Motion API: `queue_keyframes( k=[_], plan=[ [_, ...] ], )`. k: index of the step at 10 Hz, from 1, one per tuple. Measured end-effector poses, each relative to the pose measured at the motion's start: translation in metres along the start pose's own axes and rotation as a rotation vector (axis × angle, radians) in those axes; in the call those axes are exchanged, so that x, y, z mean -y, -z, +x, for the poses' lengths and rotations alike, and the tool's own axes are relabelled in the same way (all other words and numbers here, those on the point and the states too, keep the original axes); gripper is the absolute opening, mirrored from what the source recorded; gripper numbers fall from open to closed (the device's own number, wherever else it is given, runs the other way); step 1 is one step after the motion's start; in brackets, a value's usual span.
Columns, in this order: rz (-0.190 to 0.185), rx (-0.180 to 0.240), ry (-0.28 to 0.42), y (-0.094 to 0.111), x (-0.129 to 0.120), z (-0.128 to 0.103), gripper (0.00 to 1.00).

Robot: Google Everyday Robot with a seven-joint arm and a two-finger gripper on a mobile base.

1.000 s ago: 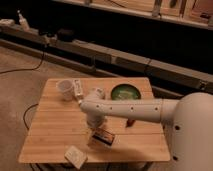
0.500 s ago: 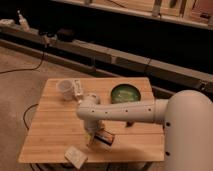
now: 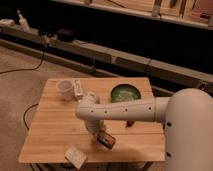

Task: Place the eraser on the white sponge

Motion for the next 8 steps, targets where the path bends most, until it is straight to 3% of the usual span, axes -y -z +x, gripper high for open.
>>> queue_keyframes(
  k=[3,6,8],
  plan=[
    [0.017,-0.049,-0.028,0.035,0.003,0.019,0.29],
    [0.111,-0.134,-0.007,0.081,0.018,0.057,0.29],
    [0.163,-0.149,0.052,0.104,0.041,0.078,0.29]
  ],
)
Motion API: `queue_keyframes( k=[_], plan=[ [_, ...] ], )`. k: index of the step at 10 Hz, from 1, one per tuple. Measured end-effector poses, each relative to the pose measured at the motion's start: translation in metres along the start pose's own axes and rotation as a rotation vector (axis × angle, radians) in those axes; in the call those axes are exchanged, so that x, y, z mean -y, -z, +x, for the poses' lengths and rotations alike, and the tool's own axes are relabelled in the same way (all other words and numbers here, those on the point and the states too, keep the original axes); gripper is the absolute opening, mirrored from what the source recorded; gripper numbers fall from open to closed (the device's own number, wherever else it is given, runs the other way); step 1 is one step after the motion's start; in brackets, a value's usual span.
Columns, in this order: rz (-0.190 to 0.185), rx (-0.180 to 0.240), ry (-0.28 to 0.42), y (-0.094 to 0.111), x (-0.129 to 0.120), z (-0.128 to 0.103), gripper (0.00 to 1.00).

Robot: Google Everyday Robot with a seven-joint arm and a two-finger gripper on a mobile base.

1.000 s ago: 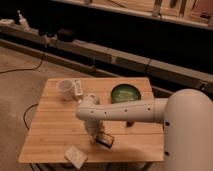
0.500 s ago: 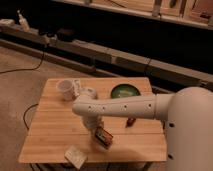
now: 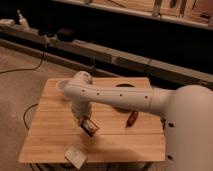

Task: Place the eraser on the white sponge

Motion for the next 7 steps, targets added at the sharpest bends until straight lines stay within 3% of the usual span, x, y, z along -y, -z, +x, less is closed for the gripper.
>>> queue_keyframes(
  k=[2,4,7],
  plan=[
    [0.02,0.045,0.071,0.004,0.029,0.016,0.29],
    [0.013,0.095,0.122,0.001,0.053,0.022,0.29],
    [0.003,0.147,0.107,-0.007,0.081,0.017,0.29]
  ],
)
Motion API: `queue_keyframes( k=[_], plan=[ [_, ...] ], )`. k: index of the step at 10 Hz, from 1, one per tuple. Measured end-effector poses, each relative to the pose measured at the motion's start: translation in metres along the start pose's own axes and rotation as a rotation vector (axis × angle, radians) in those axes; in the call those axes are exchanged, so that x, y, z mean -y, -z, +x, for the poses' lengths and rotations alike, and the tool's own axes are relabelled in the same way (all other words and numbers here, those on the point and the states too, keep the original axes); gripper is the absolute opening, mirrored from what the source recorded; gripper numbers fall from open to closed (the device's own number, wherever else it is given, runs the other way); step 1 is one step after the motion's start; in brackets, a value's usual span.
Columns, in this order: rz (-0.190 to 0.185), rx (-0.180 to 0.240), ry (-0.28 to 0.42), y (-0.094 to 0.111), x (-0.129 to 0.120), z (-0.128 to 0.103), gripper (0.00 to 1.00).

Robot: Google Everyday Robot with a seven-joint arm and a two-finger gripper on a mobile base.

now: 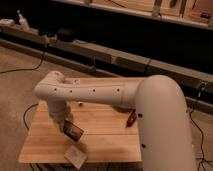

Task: Place the eraser on the white sponge

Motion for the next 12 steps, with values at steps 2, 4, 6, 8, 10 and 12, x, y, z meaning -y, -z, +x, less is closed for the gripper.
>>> queue_keyframes(
  k=[2,4,6,8,10,12],
  plan=[
    [0.019,0.018,-0.065,-0.013,0.017,-0.008,0.29],
    [0.04,0.029,-0.114,-0.03,0.03,-0.013,0.29],
    [0.045,0.035,-0.142,-0.043,0.036,-0.016,0.29],
    [0.031,0.048,-0.164,-0.06,0.038,-0.019,0.29],
    [0.023,0.06,-0.193,-0.069,0.035,-0.024,0.38],
    [0.016,0.071,-0.2,-0.074,0.037,-0.03,0.58]
  ],
)
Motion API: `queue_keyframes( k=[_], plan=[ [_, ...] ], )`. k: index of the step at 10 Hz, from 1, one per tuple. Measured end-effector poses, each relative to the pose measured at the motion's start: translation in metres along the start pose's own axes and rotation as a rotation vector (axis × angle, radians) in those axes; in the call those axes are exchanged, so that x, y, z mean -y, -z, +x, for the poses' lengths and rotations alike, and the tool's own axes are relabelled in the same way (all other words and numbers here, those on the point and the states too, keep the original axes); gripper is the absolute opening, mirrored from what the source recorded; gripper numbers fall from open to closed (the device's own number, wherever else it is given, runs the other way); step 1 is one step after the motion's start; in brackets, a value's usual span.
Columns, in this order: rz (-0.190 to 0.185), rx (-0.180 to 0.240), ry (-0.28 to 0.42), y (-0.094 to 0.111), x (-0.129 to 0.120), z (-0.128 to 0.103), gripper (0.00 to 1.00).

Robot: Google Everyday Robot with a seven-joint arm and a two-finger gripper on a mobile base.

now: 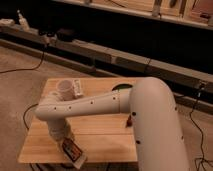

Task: Place the eraser on the white sponge

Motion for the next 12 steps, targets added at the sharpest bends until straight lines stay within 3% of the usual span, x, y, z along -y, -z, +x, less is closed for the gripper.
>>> queue_keyframes(
  k=[2,3,7,9,12],
  plan=[
    [-0.021,0.011,0.013,-0.004,0.005,-0.009,0.76],
    [-0.03,0.016,0.019,-0.007,0.008,-0.014,0.8],
    [-0.034,0.023,0.007,-0.014,0.018,-0.024,0.8],
    [-0.002,-0.001,-0.026,-0.012,0.014,-0.023,0.8],
    [0.047,-0.093,-0.173,0.004,-0.026,-0.027,0.8]
  ],
)
